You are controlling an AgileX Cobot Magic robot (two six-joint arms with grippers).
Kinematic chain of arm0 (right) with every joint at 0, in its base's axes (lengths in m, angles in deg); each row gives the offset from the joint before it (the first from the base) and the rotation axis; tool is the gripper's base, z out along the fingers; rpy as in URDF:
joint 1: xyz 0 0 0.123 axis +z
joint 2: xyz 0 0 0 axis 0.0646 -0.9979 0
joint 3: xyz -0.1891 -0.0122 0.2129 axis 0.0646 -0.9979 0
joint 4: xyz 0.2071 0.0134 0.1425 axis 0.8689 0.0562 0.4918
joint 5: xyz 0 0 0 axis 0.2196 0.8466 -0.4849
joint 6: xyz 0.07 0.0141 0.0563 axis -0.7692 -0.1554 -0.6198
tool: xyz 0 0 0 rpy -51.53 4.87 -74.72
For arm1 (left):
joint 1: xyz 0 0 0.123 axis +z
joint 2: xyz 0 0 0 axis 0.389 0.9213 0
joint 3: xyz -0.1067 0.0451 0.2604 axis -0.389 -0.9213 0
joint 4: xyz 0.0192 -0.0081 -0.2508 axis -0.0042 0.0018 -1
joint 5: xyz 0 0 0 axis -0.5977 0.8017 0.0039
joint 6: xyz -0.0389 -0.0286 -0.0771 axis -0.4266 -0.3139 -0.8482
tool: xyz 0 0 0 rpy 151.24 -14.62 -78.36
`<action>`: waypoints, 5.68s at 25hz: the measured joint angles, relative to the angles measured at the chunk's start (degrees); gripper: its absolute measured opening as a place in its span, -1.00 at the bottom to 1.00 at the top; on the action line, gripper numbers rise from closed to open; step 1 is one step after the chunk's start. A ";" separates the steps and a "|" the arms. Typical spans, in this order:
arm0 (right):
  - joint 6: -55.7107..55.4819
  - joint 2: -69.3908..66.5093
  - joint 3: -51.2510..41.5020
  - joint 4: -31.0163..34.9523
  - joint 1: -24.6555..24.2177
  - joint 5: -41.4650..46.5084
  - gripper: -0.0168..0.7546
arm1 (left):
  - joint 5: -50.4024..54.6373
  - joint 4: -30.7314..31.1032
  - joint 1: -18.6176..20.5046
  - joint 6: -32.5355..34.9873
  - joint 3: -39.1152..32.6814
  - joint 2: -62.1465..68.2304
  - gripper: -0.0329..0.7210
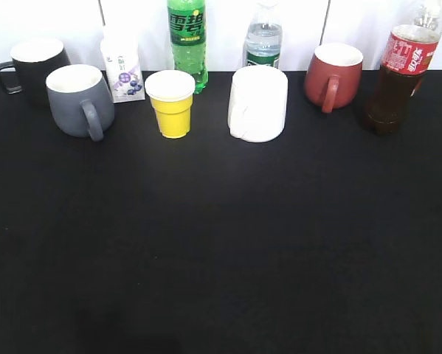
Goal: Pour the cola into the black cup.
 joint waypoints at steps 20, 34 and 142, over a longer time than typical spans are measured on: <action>0.00 0.17 0.00 0.12 0.00 0.00 0.51 | -80.99 -13.10 6.59 10.30 23.12 111.51 0.33; 0.00 0.17 0.00 0.17 0.00 0.00 0.51 | -77.57 -6.81 6.77 7.26 44.39 125.13 -0.73; 77.51 -105.18 16.03 -24.78 24.63 -122.32 0.09 | -87.60 19.60 -15.87 -1.81 -6.56 86.15 -0.76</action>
